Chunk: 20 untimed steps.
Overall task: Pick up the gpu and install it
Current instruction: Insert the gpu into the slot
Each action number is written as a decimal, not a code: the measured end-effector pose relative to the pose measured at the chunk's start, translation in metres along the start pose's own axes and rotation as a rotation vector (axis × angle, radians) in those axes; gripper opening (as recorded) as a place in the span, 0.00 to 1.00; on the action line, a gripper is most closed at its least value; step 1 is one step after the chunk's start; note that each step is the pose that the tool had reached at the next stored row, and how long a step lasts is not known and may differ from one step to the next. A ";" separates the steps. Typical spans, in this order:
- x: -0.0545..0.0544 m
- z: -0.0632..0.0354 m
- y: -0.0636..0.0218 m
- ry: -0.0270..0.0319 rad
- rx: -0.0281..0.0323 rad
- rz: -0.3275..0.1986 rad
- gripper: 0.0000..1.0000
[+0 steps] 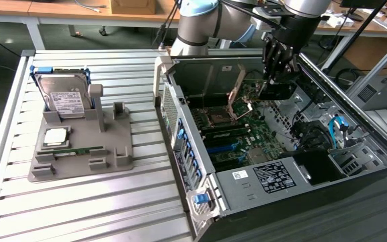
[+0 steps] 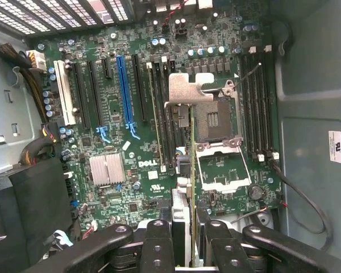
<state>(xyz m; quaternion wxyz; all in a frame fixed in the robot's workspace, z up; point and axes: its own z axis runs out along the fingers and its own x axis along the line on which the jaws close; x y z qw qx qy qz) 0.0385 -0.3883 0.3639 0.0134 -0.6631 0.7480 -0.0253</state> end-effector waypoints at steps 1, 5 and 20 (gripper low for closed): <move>0.000 0.0000 0.0000 0.0008 0.0003 -0.007 0.27; 0.000 0.0000 0.0000 0.0034 0.0009 -0.027 0.27; 0.000 0.0000 0.0000 0.0079 0.0026 -0.078 0.27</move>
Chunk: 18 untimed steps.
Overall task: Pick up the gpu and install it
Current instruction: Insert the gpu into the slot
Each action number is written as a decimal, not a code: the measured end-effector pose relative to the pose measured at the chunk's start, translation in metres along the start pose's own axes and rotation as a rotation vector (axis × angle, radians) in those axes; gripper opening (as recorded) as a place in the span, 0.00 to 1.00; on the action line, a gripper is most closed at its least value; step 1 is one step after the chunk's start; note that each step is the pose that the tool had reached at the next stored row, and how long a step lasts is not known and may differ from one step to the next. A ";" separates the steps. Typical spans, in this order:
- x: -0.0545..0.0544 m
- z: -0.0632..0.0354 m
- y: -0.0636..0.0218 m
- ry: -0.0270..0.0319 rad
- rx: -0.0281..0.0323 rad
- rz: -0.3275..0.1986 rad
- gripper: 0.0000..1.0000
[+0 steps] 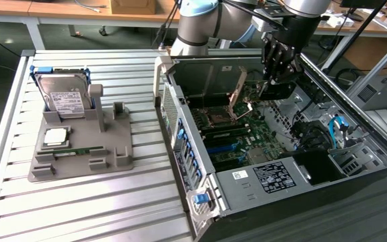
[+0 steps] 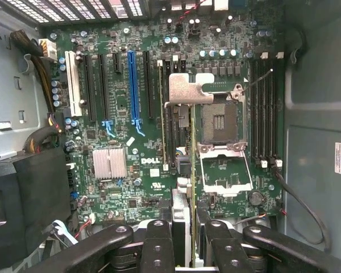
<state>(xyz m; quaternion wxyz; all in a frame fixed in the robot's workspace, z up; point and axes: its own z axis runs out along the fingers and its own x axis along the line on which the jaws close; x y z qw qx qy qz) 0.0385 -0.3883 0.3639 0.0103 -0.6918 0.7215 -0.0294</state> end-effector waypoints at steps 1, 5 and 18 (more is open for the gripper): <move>0.000 0.0000 0.0000 -0.0001 0.0001 -0.003 0.27; 0.000 0.0000 0.0000 -0.0003 0.0002 -0.008 0.27; 0.007 0.0002 -0.0001 -0.0004 0.0002 -0.008 0.27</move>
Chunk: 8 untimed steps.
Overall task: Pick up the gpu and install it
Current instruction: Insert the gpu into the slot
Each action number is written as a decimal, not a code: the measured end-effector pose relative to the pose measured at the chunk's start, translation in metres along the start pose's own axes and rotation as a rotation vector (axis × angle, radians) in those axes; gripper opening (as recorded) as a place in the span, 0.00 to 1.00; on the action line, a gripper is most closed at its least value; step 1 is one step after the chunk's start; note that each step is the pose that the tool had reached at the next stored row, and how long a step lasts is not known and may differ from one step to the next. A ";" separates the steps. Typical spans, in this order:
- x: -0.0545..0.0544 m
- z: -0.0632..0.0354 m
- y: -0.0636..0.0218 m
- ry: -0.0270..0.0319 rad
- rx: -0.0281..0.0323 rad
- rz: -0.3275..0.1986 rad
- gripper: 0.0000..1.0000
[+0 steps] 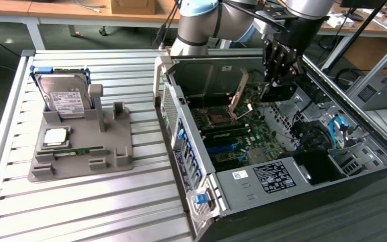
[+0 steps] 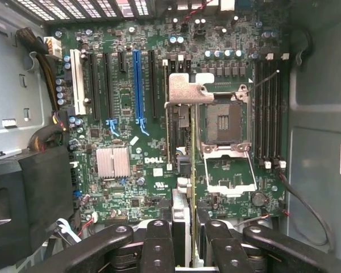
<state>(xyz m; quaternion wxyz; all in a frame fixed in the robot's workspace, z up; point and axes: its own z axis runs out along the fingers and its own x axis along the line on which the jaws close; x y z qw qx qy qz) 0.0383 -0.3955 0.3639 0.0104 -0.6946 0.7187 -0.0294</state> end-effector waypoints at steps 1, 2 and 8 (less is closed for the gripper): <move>0.001 0.0000 0.0003 0.0000 0.0000 0.000 0.27; 0.002 0.0000 0.0007 0.0000 0.0000 0.000 0.27; 0.004 0.0001 0.0039 0.0000 0.0000 0.000 0.27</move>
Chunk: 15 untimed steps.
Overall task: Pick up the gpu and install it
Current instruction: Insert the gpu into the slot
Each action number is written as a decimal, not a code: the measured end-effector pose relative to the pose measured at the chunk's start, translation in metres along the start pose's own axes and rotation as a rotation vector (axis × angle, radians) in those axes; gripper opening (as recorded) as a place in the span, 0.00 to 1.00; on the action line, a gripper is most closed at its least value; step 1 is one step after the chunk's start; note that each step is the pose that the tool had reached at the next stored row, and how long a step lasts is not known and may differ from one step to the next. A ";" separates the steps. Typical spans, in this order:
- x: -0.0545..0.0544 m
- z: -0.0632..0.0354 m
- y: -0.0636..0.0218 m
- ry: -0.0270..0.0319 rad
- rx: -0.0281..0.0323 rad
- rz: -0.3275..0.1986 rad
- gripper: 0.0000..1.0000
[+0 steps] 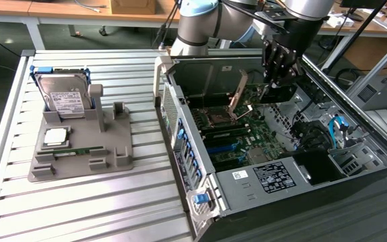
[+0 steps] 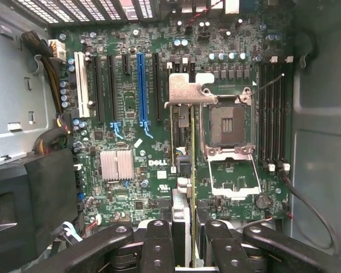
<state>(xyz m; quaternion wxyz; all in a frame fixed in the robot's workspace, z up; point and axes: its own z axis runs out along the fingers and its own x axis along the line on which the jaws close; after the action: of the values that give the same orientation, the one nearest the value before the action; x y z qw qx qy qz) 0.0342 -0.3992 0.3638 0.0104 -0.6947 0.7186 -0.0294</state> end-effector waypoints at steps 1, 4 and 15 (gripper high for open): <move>0.000 0.0001 0.0004 -0.0001 0.0000 0.000 0.27; 0.001 0.0002 0.0009 0.0000 0.0000 0.000 0.27; 0.004 0.0029 0.0064 -0.0002 0.0001 -0.004 0.27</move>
<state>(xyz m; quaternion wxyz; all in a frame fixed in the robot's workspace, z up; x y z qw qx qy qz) 0.0279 -0.4028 0.3606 0.0105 -0.6960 0.7174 -0.0294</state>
